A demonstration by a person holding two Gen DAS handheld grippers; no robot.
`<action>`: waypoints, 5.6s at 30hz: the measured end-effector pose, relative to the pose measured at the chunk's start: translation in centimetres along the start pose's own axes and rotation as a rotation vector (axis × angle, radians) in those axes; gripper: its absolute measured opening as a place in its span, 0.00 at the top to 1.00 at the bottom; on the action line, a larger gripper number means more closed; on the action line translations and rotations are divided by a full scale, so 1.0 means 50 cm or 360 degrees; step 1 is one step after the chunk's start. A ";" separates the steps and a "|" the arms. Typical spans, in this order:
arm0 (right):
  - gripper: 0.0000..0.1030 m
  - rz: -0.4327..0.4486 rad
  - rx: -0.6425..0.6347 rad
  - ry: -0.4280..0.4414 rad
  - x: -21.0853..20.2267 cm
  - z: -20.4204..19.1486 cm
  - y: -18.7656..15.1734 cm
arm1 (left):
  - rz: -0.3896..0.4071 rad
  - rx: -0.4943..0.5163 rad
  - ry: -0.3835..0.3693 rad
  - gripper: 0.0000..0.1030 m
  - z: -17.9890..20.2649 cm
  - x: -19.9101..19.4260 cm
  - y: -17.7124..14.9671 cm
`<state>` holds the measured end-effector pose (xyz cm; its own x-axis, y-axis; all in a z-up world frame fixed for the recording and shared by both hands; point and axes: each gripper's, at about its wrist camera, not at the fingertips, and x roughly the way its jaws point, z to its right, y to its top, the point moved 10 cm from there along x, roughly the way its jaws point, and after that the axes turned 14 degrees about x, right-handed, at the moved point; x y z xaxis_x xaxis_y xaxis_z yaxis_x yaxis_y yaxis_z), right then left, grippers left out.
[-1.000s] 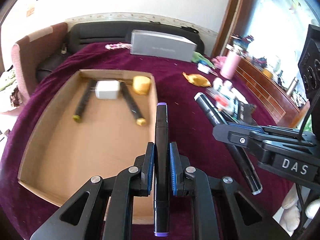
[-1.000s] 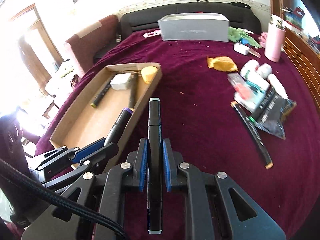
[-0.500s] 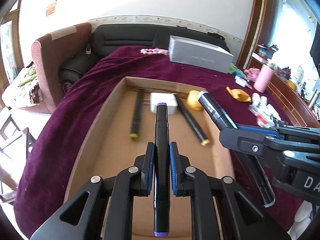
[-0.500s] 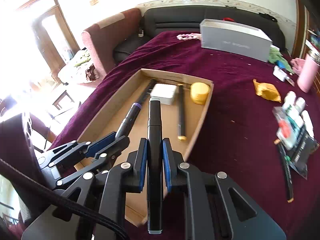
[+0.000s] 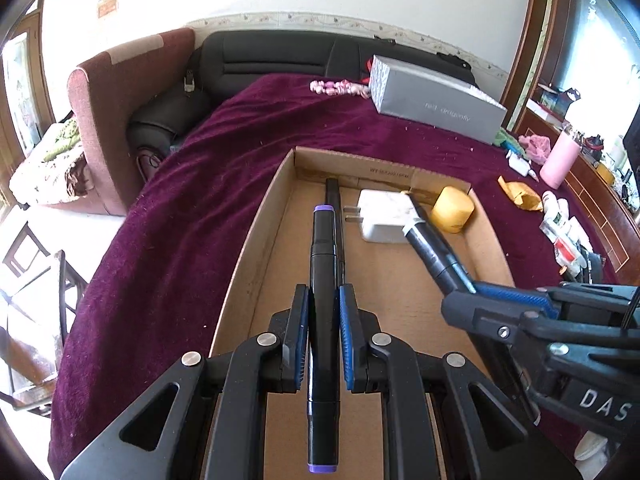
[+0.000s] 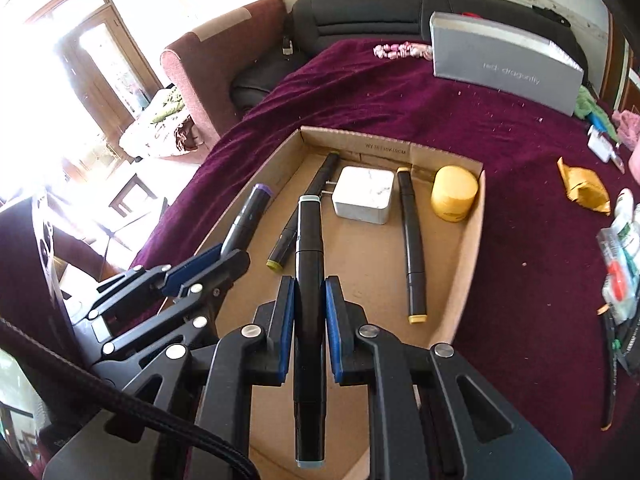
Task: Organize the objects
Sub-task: 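Carry both held black markers over the cardboard tray with both grippers, then lower the markers into the tray and open both grippers, then reach the left gripper to a beige-capped marker while the right reaches the candle package, then grasp the beige-capped marker with the left gripper while the right grasps the clear candle package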
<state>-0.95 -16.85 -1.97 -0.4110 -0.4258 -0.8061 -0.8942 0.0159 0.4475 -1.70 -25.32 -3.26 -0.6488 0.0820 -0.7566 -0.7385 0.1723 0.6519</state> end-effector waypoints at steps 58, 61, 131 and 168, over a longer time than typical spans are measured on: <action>0.78 -0.0144 0.0281 0.0066 0.129 0.030 0.047 | -0.0314 0.0054 -0.0058 0.86 -0.050 0.134 0.057; 0.71 -0.0124 0.0287 0.0077 0.116 0.030 0.048 | -0.0295 0.0064 -0.0038 0.80 -0.050 0.118 0.061; 0.33 0.0001 0.0872 0.0430 -0.144 0.483 -0.049 | -0.0051 0.0202 -0.0721 0.59 0.529 0.036 -0.007; 0.75 0.0156 0.0327 -0.0701 -0.093 0.582 0.143 | -0.0033 0.0144 -0.0807 0.54 0.525 0.034 -0.008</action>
<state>-10.61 11.58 -6.29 -0.4911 0.0089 -0.8711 -0.8459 0.2338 0.4793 2.30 0.51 -6.13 -0.4466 0.5396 -0.7137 -0.7169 0.2615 0.6463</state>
